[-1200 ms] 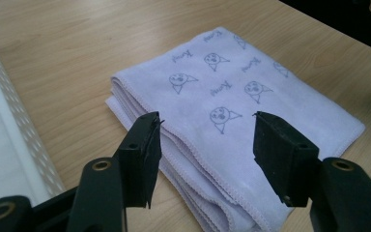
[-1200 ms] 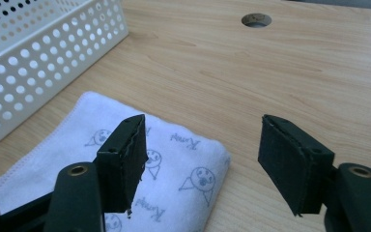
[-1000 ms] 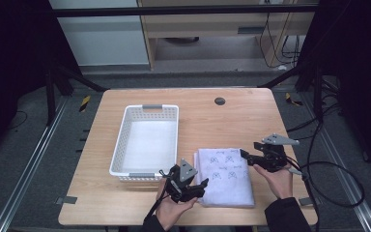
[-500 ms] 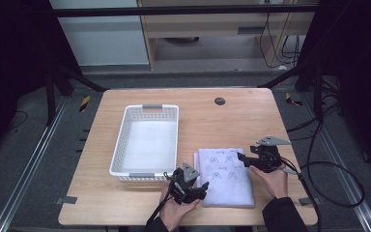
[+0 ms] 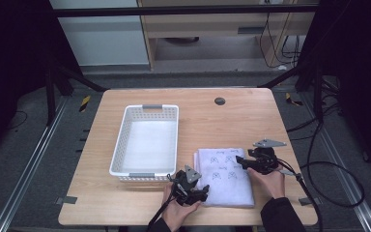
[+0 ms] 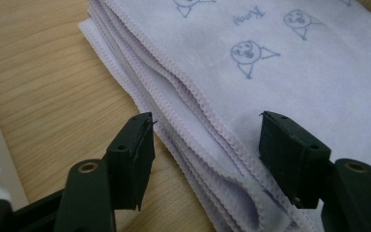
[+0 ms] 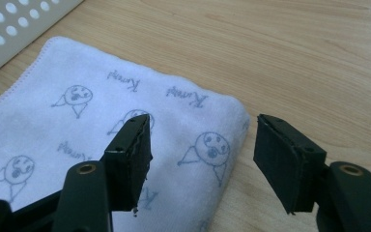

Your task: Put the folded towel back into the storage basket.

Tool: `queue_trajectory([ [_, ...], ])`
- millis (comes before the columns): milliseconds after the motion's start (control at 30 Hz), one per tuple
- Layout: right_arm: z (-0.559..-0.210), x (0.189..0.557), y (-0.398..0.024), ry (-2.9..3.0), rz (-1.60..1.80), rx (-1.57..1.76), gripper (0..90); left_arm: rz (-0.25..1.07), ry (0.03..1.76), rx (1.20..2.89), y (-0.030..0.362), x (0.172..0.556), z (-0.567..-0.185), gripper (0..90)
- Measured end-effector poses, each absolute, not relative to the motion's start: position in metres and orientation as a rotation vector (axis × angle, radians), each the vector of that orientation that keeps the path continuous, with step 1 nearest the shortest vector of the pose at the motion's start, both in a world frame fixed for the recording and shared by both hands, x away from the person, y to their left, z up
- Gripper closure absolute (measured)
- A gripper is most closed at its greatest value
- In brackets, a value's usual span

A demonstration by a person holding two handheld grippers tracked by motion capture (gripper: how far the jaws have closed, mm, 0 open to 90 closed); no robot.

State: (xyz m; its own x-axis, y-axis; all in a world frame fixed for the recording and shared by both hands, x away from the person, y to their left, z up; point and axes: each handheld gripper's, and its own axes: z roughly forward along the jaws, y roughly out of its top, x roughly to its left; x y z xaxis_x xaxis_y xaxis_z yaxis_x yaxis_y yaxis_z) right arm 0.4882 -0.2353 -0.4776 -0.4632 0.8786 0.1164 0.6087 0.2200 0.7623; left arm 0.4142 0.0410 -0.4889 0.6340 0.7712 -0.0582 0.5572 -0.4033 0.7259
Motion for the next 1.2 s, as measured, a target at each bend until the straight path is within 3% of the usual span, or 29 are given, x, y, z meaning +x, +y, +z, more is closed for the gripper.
queue_trajectory([
  [267, -0.484, 0.491, -0.233, 2.183, 1.074, 1.389, 39.1, 0.398, 1.036, 2.143, 0.041, 0.417, -0.493, 32.9],
  [533, -0.489, 0.491, -0.231, 2.202, 1.061, 1.408, 42.7, 0.327, 1.061, 2.116, 0.044, 0.42, -0.498, 34.6],
  [1200, -0.496, 0.492, -0.229, 2.217, 1.098, 1.496, 55.8, 0.231, 1.077, 2.081, 0.039, 0.417, -0.497, 58.6],
])
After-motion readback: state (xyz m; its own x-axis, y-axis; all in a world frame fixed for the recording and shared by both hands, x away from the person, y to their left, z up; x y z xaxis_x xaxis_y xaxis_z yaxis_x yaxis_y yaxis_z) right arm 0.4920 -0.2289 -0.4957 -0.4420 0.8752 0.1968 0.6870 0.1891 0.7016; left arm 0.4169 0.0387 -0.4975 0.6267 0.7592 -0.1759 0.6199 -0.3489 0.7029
